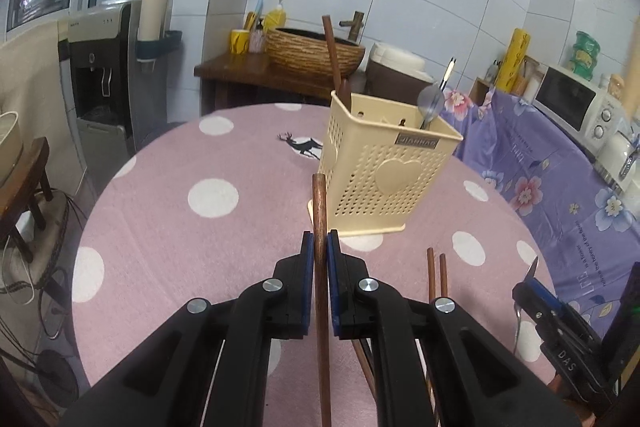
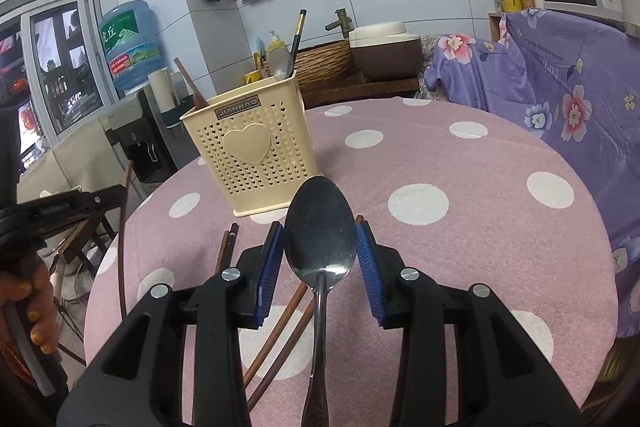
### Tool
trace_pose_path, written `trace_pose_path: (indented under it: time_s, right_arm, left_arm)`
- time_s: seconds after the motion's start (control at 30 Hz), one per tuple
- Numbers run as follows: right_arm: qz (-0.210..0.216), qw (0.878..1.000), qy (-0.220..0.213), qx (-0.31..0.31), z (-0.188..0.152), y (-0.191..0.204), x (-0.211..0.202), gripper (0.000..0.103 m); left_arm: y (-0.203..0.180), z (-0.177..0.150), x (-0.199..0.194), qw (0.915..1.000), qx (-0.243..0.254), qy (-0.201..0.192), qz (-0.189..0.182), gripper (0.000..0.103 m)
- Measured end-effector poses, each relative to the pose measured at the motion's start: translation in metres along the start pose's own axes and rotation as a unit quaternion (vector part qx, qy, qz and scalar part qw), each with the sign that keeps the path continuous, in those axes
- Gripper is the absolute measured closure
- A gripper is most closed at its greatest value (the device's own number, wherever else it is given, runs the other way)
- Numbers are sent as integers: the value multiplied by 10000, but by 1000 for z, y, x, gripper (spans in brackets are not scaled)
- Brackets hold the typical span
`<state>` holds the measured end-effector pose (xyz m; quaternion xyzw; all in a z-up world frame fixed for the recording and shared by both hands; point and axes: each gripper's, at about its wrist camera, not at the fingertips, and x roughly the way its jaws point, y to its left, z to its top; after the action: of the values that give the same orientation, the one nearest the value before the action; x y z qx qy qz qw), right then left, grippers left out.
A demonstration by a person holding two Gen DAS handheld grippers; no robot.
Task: Organize utensils
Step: 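Lift the steel spoon and brown chopstick and carry them toward the basket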
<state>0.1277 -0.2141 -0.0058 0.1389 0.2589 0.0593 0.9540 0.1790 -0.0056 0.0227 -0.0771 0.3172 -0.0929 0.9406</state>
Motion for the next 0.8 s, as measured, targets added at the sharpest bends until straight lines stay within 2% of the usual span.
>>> trace_pose_path:
  time_s: [0.3, 0.57, 0.8]
  right_arm:
    - [-39, 10000, -78, 12, 1, 2, -10, 65]
    - [124, 9998, -94, -108, 19, 5, -29, 65]
    - [62, 9996, -52, -254, 24, 7, -31, 65]
  left_arm:
    - [2, 1, -9, 9999, -17, -108, -88, 95]
    - [5, 11, -31, 9989, -42, -407, -221, 95]
    - [5, 17, -37, 9981, -64, -557, -264, 95]
